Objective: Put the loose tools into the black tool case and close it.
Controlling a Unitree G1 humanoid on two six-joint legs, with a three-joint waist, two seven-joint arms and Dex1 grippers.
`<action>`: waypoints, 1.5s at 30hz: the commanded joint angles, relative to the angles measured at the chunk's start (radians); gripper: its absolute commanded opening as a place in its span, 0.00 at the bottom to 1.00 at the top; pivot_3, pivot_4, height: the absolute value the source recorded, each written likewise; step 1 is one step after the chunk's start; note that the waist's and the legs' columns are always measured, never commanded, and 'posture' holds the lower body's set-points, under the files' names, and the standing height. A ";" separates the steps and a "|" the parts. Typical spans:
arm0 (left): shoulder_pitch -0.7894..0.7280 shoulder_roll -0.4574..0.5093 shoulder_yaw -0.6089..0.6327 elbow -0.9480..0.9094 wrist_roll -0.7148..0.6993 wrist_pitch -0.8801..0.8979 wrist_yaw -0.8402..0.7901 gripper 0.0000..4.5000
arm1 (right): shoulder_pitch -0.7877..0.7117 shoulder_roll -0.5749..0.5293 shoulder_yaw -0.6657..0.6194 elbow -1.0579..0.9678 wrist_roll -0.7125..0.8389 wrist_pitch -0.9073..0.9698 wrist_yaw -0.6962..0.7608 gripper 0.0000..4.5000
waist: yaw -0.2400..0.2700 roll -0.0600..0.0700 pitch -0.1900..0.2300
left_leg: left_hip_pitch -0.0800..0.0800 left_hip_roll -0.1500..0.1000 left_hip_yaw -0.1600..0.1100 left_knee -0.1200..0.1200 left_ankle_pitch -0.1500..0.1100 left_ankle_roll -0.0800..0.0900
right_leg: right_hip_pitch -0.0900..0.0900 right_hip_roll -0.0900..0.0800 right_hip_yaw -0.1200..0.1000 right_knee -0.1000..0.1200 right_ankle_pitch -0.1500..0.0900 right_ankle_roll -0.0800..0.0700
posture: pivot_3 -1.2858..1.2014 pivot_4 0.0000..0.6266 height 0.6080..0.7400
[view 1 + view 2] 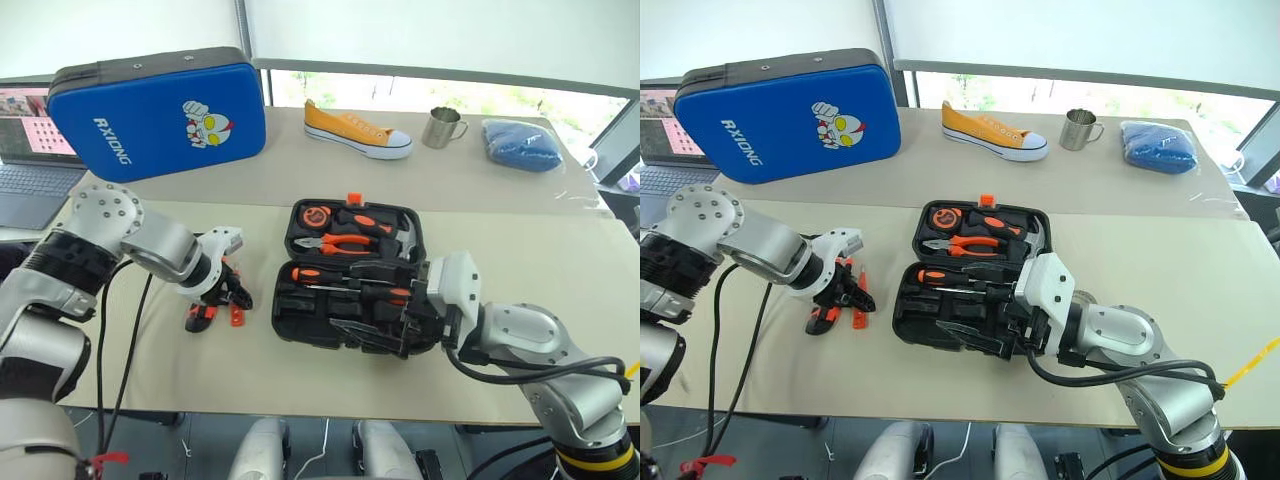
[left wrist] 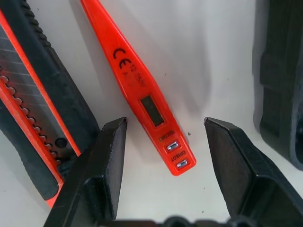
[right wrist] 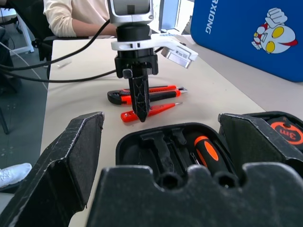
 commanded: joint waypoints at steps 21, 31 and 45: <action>-0.045 -0.134 0.132 0.140 0.221 0.063 0.004 0.09 | 0.034 -0.090 -0.071 -0.072 0.104 0.013 0.035 1.00 | 0.013 0.000 0.000 | 0.008 -0.003 -0.006 -0.001 0.002 0.001 | 0.014 -0.004 -0.009 -0.005 -0.001 0.001 | 0.52 0.24 1.00; -0.166 -0.022 0.106 -0.032 0.363 0.063 -0.243 0.09 | 0.042 -0.131 -0.096 -0.066 0.139 0.025 0.061 1.00 | 0.001 -0.003 0.002 | 0.004 -0.003 -0.008 -0.001 0.002 0.001 | 0.011 -0.004 -0.010 -0.005 -0.001 0.001 | 0.52 0.24 1.00; -0.268 0.208 -0.261 -0.222 1.612 -1.179 -1.924 0.09 | 0.091 -0.189 -0.153 -0.054 0.159 0.031 0.094 1.00 | -0.003 -0.003 0.002 | 0.000 -0.001 0.002 -0.005 0.003 -0.001 | 0.010 -0.001 -0.013 -0.013 -0.001 0.000 | 0.52 0.24 1.00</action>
